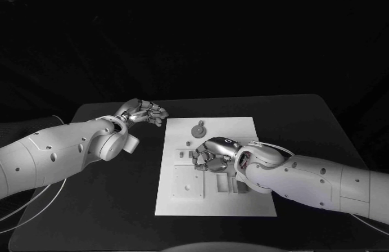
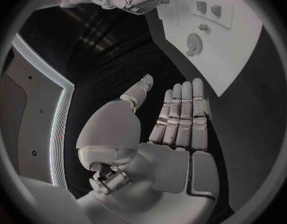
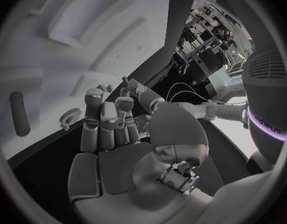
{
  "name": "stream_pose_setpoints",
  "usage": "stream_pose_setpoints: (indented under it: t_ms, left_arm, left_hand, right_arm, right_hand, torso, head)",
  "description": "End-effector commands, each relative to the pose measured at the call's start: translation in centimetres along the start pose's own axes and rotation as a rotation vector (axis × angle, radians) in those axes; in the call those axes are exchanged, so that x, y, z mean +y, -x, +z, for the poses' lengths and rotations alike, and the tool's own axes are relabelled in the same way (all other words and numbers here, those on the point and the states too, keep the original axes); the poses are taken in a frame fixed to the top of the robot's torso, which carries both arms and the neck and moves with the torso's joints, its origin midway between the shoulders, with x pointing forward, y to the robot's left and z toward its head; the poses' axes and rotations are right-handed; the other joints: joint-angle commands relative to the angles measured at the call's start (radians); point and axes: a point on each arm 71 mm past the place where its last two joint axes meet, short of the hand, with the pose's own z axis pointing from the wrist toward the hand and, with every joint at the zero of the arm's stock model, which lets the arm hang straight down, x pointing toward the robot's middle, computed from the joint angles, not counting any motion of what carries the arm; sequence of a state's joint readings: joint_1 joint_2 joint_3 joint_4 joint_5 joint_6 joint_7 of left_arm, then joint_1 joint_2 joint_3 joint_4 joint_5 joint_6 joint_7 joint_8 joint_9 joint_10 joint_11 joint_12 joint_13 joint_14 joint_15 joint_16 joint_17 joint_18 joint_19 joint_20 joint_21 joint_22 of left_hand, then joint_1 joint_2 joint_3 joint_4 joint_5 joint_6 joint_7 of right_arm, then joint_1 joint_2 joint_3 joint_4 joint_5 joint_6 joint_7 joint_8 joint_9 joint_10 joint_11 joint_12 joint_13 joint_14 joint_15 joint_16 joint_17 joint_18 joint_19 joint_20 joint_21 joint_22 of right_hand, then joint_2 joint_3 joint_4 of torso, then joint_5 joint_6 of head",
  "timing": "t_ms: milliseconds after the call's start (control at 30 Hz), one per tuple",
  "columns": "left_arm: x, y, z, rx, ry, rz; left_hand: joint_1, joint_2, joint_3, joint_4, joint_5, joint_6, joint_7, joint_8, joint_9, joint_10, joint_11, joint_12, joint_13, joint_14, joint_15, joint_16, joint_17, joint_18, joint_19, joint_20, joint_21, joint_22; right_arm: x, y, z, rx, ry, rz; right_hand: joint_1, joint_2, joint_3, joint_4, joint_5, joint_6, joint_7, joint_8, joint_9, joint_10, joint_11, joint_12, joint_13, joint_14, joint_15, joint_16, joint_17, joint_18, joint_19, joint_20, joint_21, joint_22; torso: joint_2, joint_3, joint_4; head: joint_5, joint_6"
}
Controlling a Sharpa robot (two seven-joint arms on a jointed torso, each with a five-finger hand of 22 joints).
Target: Assemble the parts on the task board
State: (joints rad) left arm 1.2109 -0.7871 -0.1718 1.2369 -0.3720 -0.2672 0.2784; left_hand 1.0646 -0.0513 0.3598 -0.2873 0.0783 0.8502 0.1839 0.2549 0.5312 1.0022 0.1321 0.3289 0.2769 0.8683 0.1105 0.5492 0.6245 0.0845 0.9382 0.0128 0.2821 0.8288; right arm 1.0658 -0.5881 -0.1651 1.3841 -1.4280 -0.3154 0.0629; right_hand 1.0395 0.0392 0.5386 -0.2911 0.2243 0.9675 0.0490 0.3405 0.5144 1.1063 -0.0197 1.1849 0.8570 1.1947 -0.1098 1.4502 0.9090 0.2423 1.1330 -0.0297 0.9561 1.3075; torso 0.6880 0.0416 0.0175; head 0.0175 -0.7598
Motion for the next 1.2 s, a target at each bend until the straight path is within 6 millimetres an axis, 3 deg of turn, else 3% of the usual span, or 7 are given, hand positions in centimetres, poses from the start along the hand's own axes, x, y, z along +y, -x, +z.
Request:
stream_pose_setpoints:
  t_ms: [33,700,1200]
  left_arm:
    - [-0.2,-0.1,0.0,0.004,-0.009,0.001]
    - [-0.2,0.0,0.0,0.004,-0.009,0.0]
    - [-0.2,-0.1,0.0,0.006,-0.011,0.0]
  left_hand:
    - [0.008,0.001,-0.006,0.0,-0.004,0.0,-0.001,-0.005,-0.001,0.003,0.001,-0.004,-0.002,0.006,0.003,-0.005,0.001,0.01,0.006,0.001,-0.006,-0.001]
    - [0.007,0.001,-0.007,0.001,-0.004,0.0,-0.001,-0.005,-0.001,0.003,0.002,-0.005,-0.002,0.006,0.003,-0.006,0.002,0.01,0.006,0.001,-0.007,-0.001]
    - [0.006,0.001,-0.007,0.001,-0.004,0.0,-0.001,-0.005,-0.002,0.003,0.002,-0.005,-0.002,0.006,0.003,-0.007,0.003,0.01,0.006,0.001,-0.007,-0.001]
  right_arm:
    - [0.1,-0.3,0.0,0.023,0.007,-0.049]
    - [0.3,-2.0,0.1,0.062,0.017,-0.136]
    - [0.5,-2.1,0.3,0.067,0.018,-0.14]
  right_hand:
    - [0.002,0.009,0.004,0.0,0.003,0.049,0.044,0.003,0.001,0.008,0.002,-0.007,0.001,-0.002,-0.004,-0.001,0.001,0.019,-0.004,-0.006,0.004,0.015]
    - [0.005,0.006,0.006,-0.001,0.003,0.051,0.043,0.004,0.002,0.008,0.001,-0.007,0.002,-0.002,-0.004,0.0,0.001,0.019,-0.004,-0.006,0.005,0.016]
    - [0.005,0.005,0.006,-0.001,0.003,0.052,0.043,0.004,0.002,0.009,0.001,-0.007,0.003,-0.001,-0.004,0.0,0.002,0.019,-0.003,-0.007,0.006,0.016]
  torso:
    - [-0.001,-0.0009,0.0002]
    - [0.0,-0.0002,0.0005]
    - [0.0,-0.0006,-0.0002]
  head:
    - [0.001,-0.005]
    - [-0.003,-0.017]
    - [-0.006,-0.015]
